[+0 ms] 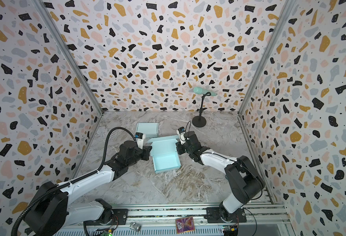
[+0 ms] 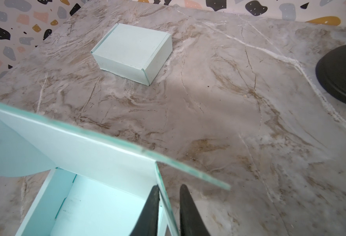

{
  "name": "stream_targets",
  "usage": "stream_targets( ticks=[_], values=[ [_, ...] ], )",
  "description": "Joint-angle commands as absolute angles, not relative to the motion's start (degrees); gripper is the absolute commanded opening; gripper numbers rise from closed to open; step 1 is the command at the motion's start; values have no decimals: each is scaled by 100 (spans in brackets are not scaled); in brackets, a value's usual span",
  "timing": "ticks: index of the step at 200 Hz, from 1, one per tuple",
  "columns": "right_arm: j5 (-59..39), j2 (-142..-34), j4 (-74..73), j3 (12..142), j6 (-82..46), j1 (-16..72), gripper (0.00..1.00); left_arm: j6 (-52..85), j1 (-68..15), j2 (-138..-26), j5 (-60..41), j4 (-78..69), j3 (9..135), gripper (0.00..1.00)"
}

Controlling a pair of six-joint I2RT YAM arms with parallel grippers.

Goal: Fold the paper box

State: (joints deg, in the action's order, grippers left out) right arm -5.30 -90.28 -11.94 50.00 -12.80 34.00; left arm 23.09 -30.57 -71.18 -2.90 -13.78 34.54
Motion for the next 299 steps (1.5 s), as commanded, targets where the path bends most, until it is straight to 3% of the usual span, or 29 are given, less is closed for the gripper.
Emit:
stream_targets(
  ticks=[1, 59, 131, 299],
  values=[
    [-444, -8885, -1032, 5180, -1318, 3410, 16, 2204, -3074, -7142, -176, -1538, 3559, 0],
    [-364, -8646, -975, 5066, -1472, 3419, 21, 2133, -3103, -7164, -73, -1477, 3585, 0],
    [-550, -8598, -1058, 5042, -1526, 3419, 13, 2144, -3138, -7163, -18, -1503, 3531, 0],
    [-718, -8980, -1426, 5461, -1573, 3827, 13, 2260, -3405, -7966, 181, -2781, 3728, 0]
  ],
)
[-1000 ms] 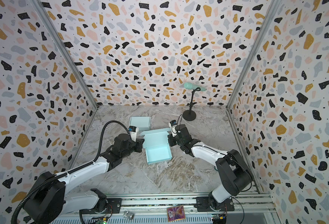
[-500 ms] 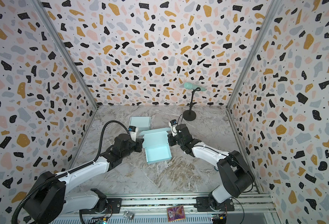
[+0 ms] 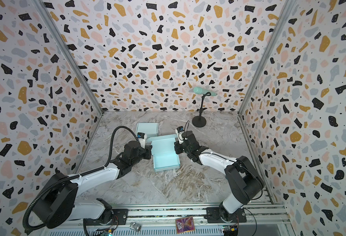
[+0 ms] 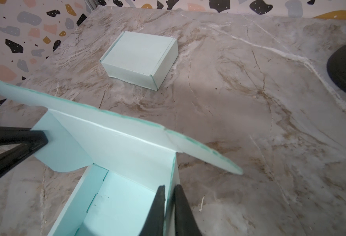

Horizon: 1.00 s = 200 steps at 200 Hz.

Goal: Fold the paper box

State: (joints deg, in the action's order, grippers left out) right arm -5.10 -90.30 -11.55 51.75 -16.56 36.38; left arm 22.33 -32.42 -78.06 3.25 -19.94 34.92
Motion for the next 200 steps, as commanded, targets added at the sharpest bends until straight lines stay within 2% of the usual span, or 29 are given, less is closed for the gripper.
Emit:
stream_targets(
  ticks=[1, 69, 137, 200],
  values=[
    [-715, -8973, -1425, 5459, -1569, 3834, 13, 2259, -3409, -7973, 192, -2781, 3732, 0],
    [31, -8423, -2009, 4696, -1390, 4510, 13, 2267, -3853, -8043, 1296, -4469, 2946, 1],
    [458, -8513, -2238, 4410, -1594, 4815, 14, 2118, -4320, -7870, 1902, -5994, 1701, 1],
    [821, -8568, -2363, 4368, -1654, 5147, 14, 1964, -4853, -8011, 2698, -6916, 1163, 1]
  ],
)
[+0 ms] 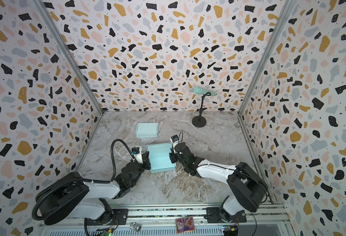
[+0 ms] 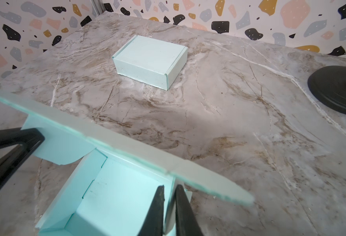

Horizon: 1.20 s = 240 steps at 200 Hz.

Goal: Fold the paper box

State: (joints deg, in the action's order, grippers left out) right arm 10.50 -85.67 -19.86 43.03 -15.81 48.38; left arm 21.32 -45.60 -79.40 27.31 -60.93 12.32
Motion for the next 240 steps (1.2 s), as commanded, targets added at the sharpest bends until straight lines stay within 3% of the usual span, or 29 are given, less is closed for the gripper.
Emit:
stream_targets(
  ticks=[1, 116, 240],
  values=[
    [823, -8569, -2364, 4368, -1653, 5153, 14, 1971, -4857, -8013, 2711, -6925, 1157, 1],
    [1358, -8647, -2830, 3841, -1916, 5829, 14, 2241, -5268, -8750, 3486, -8400, 378, 0],
    [1791, -8674, -2680, 3722, -1960, 6336, 14, 2408, -5941, -9449, 4401, -8844, 236, 0]
  ],
)
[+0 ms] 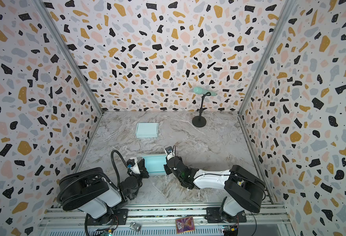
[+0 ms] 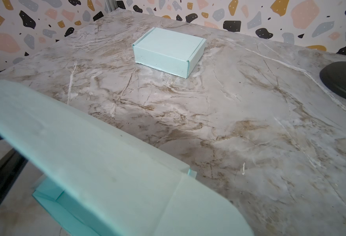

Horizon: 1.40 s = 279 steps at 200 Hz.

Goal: Fold the paper box

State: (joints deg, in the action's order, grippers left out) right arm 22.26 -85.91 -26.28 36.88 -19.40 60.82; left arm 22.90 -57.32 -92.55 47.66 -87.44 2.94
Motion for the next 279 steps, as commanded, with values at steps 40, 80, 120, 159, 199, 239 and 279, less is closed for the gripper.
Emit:
stream_targets(
  ticks=[40, 80, 120, 159, 199, 239, 279],
  values=[
    [1968, -8708, -2670, 3642, -1979, 6442, 14, 2342, -6094, -9586, 4602, -8860, 194, 0],
    [2055, -8601, -2751, 3472, -2012, 6504, 14, 2347, -6254, -9974, 4811, -9110, 198, 0],
    [2137, -8294, -2872, 3184, -2084, 6557, 17, 2397, -6326, -10155, 4975, -9215, 173, 0],
    [2268, -7767, -2848, 2786, -2187, 6604, 29, 2462, -6328, -10294, 5019, -9178, 218, 0],
    [2910, -7051, -2312, 2486, -2410, 6848, 46, 2514, -6329, -10618, 5015, -9384, 309, 2],
    [3824, -6042, -1400, 2530, -2651, 7359, 55, 2520, -6328, -10688, 4891, -9372, 374, 3],
    [3446, -5643, -908, 3202, -2657, 7086, 59, 2479, -6337, -10573, 4757, -9223, 434, 7]
  ],
)
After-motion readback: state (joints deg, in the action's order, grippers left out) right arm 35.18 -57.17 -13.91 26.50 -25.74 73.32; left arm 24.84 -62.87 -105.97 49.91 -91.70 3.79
